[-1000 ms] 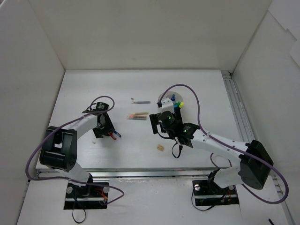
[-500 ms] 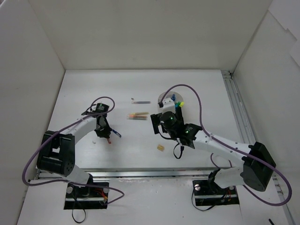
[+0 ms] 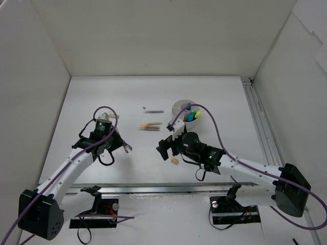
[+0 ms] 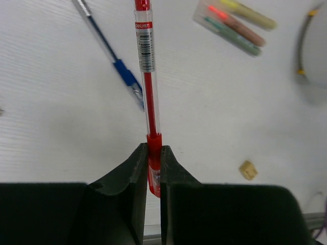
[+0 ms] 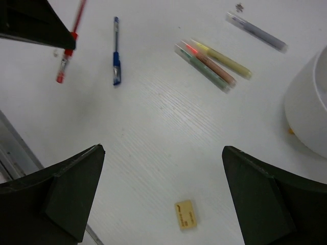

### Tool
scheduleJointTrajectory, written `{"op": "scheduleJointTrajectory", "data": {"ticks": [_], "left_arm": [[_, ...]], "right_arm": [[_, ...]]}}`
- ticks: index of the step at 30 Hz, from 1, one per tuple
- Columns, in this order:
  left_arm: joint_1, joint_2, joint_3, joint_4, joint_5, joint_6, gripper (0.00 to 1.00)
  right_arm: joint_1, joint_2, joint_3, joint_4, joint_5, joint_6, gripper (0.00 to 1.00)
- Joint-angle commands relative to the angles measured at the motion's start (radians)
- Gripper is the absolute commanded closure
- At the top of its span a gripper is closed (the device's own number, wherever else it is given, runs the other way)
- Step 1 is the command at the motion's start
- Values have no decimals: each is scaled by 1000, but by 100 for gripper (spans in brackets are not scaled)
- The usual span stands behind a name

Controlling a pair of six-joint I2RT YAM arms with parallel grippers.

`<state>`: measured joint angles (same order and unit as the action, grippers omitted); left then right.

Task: Sort the stationery into containers
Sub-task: Pick up the pen from the center of the board, then place the pen in the storage box.

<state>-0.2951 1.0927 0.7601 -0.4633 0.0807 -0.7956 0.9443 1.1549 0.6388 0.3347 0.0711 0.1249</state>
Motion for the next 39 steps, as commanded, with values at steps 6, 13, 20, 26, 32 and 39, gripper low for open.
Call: {"op": "scheduleJointTrajectory", "data": {"ticks": [6, 13, 20, 26, 32, 39], "left_arm": [[-186, -168, -21, 218, -70, -390, 100], [-288, -214, -50, 229, -220, -545, 100], [-329, -223, -77, 250, -228, -599, 100], [-351, -254, -90, 267, -262, -617, 100], [-360, -251, -90, 281, -257, -614, 100], [-360, -218, -68, 284, -243, -585, 100]], "right_arm": [[59, 221, 146, 293, -160, 62, 5], [102, 298, 179, 405, -116, 111, 10], [123, 325, 199, 426, -80, 108, 26], [123, 347, 209, 428, -74, 116, 52], [125, 350, 213, 428, -74, 113, 64], [125, 350, 206, 434, -74, 94, 94]]}}
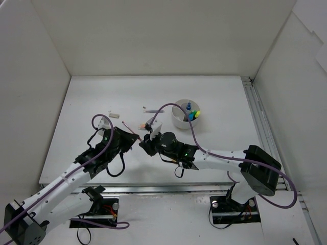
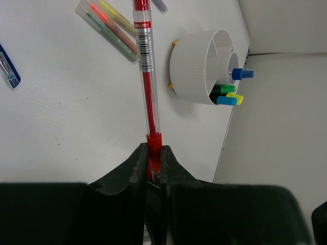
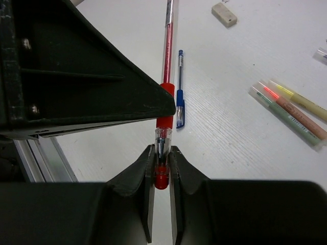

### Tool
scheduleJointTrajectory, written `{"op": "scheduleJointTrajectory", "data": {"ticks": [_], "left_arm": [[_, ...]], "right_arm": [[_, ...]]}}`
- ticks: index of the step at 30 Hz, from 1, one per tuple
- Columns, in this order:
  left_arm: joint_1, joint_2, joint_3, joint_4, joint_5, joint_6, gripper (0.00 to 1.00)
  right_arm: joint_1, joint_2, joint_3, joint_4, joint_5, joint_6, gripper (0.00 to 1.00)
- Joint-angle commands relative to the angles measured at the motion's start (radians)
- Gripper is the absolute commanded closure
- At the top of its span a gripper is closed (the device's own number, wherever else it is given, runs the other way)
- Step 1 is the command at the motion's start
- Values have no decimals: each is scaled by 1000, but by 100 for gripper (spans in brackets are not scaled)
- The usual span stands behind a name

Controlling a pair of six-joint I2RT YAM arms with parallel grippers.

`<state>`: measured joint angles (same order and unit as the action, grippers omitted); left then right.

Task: Sort the stationery into containers
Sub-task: Place the pen in the storage box.

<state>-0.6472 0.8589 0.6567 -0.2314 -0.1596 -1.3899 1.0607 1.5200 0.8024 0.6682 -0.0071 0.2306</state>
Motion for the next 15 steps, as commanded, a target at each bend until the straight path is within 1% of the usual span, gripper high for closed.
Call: {"op": "scheduleJointTrajectory", "data": {"ticks": [1, 2, 4, 6, 7, 8, 10, 11, 12, 13, 14, 15], "left_arm": [[-8, 14, 32, 56, 0, 9, 100], [-8, 17, 29, 61, 5, 9, 100], [-8, 17, 32, 67, 12, 31, 100], [-8, 17, 44, 50, 8, 55, 88], [-8, 12, 47, 43, 5, 64, 74], [-8, 8, 53, 35, 2, 72, 65], [-8, -9, 63, 14, -12, 98, 49], [-8, -14, 64, 0, -23, 106, 34], [-8, -21, 67, -12, -30, 115, 26], [-8, -35, 70, -31, -43, 127, 20], [-8, -44, 78, -51, -57, 134, 12], [-8, -49, 86, -89, -82, 146, 9]], "right_arm": [[10, -18, 43, 100, 27, -11, 96], [10, -23, 43, 102, 30, -13, 100], [10, -29, 40, 102, 30, -20, 100], [10, -43, 34, 97, 42, -42, 100], [10, -50, 31, 91, 61, -56, 100], [9, -70, 18, 73, 70, -60, 100], [9, -95, 18, 29, 100, -83, 100], [10, -119, 21, -29, 105, -91, 100], [9, -129, 26, -62, 114, -99, 100], [10, -139, 37, -115, 137, -109, 100], [10, -155, 75, -243, 151, -125, 100], [1, -155, 101, -321, 165, -140, 100]]}}
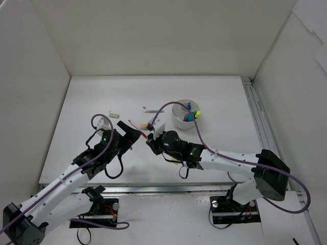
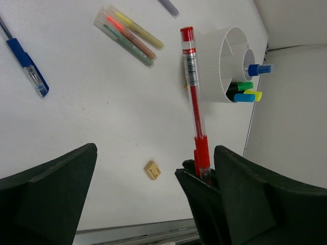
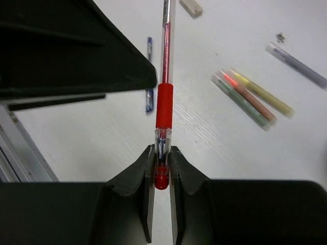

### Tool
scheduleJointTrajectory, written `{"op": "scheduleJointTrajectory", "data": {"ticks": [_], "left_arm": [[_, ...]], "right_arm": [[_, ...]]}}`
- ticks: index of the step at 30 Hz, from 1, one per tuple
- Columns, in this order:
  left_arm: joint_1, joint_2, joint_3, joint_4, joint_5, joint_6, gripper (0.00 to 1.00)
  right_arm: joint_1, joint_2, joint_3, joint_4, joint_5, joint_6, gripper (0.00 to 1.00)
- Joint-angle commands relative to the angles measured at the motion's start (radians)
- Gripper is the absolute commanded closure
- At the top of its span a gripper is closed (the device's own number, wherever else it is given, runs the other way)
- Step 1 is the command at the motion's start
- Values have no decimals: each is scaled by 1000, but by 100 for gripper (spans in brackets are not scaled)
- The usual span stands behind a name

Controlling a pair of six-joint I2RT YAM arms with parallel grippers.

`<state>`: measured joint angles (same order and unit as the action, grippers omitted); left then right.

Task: Sort the stationery into containers
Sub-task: Place the pen in the storage box.

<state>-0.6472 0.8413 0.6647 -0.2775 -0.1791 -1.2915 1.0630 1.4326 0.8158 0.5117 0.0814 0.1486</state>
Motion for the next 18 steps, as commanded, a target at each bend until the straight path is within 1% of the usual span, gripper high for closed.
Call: {"op": "scheduleJointTrajectory", "data": {"ticks": [1, 2, 3, 4, 5, 6, 7, 8, 9, 10, 13, 14, 16, 17, 18], "left_arm": [[-8, -53, 84, -66, -78, 57, 6], [-8, -57, 98, -99, -107, 87, 3], [-8, -70, 108, -118, -121, 101, 1], [-8, -89, 118, -132, -134, 118, 1], [-8, -100, 137, -165, -161, 148, 1], [-8, -113, 147, -182, -178, 162, 1], [-8, -134, 156, -196, -190, 182, 1], [-8, -143, 171, -230, -226, 193, 1], [-8, -154, 177, -245, -244, 196, 1], [-8, -175, 179, -252, -256, 210, 1], [-8, -212, 173, -284, -316, 227, 0], [-8, -220, 168, -301, -339, 231, 1], [-8, -234, 167, -319, -359, 228, 1], [-8, -238, 159, -325, -382, 236, 1], [-8, -245, 156, -331, -398, 242, 1]], "right_arm": [[-11, -61, 129, -268, 87, -98, 100], [-24, -34, 205, -453, 112, -104, 100], [-55, -21, 241, -546, 133, -116, 100], [-70, -6, 275, -621, 147, -139, 100], [-92, 14, 328, -753, 152, -183, 100], [-113, 18, 348, -803, 171, -205, 100], [-121, 23, 373, -858, 169, -266, 100], [-124, 19, 420, -947, 178, -297, 100], [-133, 14, 436, -973, 219, -320, 100], [-133, 5, 454, -1002, 228, -384, 100], [-161, -12, 525, -1125, 234, -510, 100], [-167, -2, 574, -1204, 239, -536, 100], [-181, 21, 636, -1272, 250, -614, 100], [-198, 32, 654, -1332, 251, -644, 100], [-205, 38, 666, -1342, 267, -659, 100]]}}
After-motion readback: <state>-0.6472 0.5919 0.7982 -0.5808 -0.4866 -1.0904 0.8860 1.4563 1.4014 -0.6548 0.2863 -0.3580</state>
